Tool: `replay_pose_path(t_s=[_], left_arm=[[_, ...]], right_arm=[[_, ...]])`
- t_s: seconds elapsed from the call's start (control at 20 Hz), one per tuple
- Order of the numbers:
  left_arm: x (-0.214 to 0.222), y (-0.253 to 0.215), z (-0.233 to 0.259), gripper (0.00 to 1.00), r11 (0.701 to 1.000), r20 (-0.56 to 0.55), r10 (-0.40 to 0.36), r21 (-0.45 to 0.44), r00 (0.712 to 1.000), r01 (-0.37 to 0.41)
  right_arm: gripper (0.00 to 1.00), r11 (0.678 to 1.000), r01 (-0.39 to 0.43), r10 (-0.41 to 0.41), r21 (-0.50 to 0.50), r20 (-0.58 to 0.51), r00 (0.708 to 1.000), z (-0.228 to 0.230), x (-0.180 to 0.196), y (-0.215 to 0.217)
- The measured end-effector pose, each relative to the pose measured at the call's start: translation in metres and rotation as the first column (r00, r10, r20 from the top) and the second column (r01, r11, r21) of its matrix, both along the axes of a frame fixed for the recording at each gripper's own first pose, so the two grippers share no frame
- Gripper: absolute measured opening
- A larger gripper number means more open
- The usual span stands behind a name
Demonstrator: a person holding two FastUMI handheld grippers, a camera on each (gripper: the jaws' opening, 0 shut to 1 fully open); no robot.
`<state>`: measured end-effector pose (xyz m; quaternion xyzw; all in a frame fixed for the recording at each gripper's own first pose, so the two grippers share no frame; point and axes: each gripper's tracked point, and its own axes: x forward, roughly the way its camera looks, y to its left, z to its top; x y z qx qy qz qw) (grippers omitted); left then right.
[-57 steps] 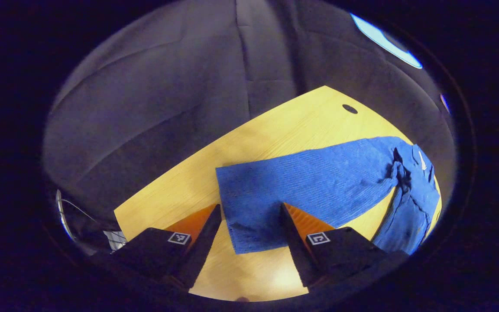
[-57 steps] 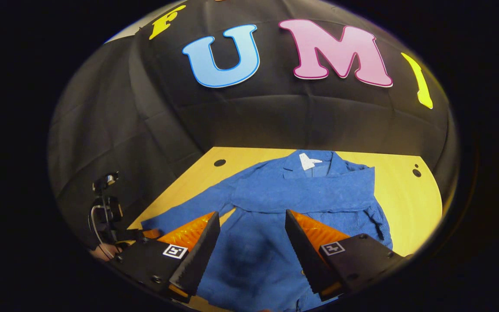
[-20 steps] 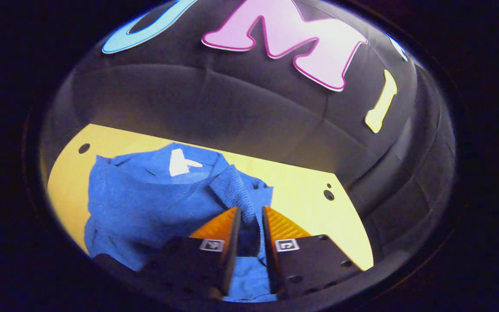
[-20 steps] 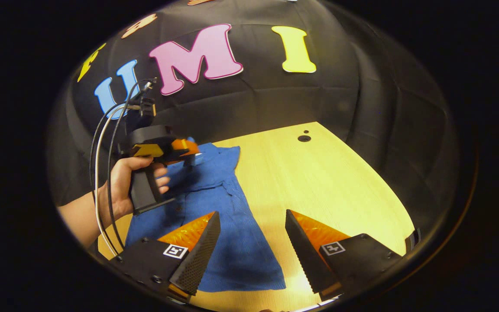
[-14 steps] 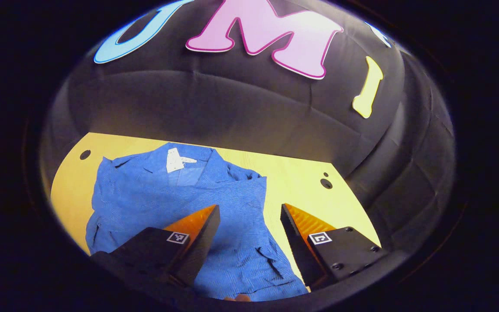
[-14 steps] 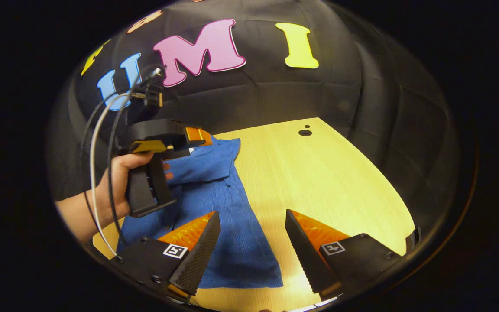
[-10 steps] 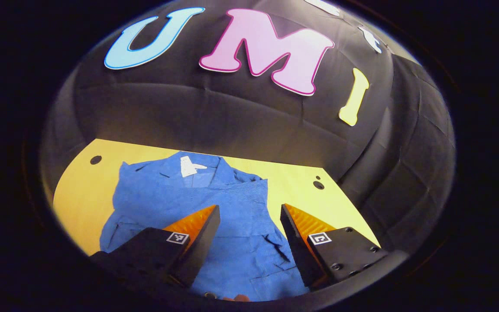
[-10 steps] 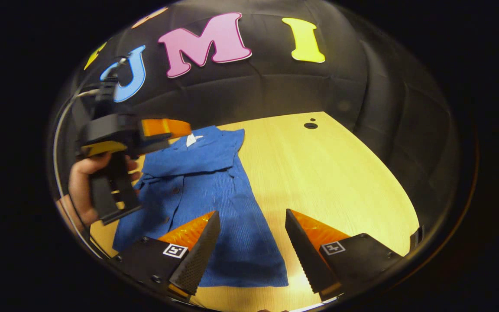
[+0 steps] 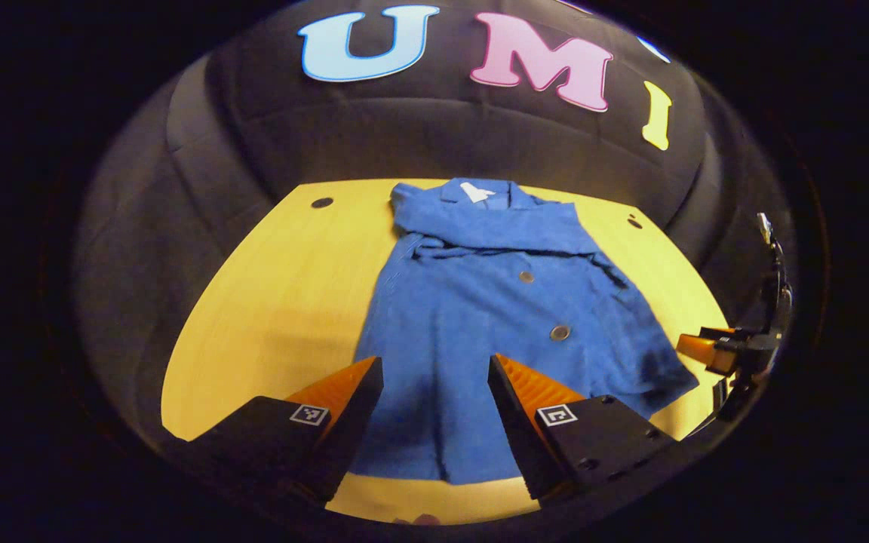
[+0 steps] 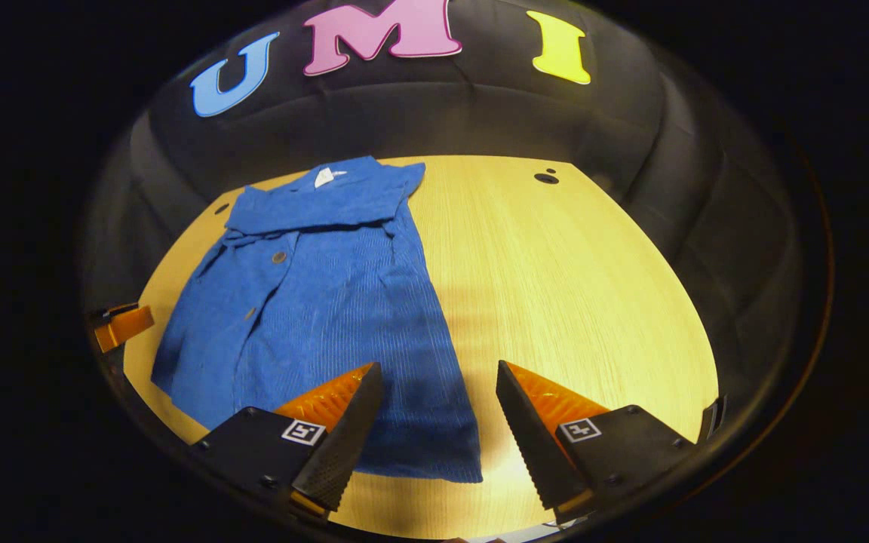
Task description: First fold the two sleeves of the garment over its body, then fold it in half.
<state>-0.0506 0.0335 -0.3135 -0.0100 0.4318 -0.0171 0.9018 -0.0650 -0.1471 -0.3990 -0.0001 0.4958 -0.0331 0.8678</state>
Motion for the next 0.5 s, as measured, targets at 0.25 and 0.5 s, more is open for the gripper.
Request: replay_pose_path(t_s=[0.25,0.5], left_arm=[[-0.043,0.037,-0.048,0.83,0.996,-0.155,0.08,-0.033,0.985,-0.086],[-0.045,0.036,-0.066,0.83,0.999,-0.204,0.044,0.001,0.978,-0.045]], right_arm=[[0.96,0.999,0.037,-0.035,0.014,-0.082,0.996,-0.025,-0.014,0.006],[0.98,0.997,0.077,-0.077,-0.006,-0.127,0.989,-0.038,-0.024,0.001]])
